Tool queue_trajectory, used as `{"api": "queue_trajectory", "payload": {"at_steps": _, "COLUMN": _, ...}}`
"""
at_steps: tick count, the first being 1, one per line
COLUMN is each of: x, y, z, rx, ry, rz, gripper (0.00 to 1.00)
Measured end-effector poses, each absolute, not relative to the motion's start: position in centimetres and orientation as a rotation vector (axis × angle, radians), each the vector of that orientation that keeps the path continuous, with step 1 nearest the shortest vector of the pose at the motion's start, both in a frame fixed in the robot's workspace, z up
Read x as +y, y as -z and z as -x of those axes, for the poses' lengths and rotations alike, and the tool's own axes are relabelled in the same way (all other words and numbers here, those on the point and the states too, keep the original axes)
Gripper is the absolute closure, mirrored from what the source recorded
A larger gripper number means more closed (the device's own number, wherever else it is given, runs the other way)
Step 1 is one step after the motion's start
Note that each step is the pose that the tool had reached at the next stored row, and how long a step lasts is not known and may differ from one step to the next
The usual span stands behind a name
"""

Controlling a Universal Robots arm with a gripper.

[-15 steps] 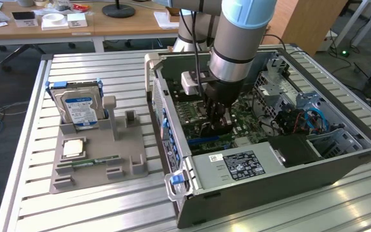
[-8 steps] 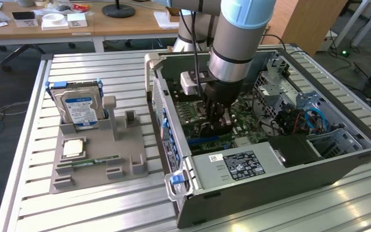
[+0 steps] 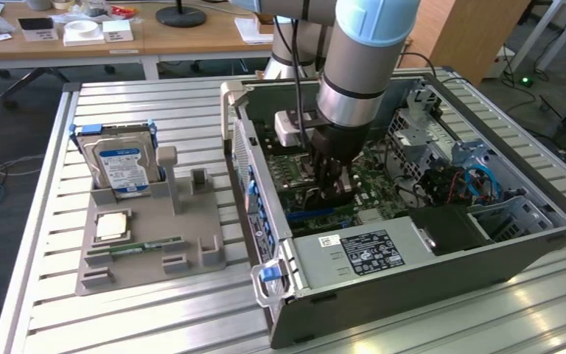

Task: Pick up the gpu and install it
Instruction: 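Insert the gpu into the slot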

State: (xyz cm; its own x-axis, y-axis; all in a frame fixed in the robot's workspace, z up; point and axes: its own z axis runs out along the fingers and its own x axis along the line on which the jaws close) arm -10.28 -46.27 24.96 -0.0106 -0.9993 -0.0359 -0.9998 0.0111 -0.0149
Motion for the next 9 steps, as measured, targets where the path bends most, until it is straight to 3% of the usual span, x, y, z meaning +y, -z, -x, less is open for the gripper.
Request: {"api": "queue_trajectory", "payload": {"at_steps": 9, "x": -46.28, "y": -24.69, "z": 10.28, "rx": 2.208, "ry": -0.022, "rz": 2.185, "gripper": 0.74}}
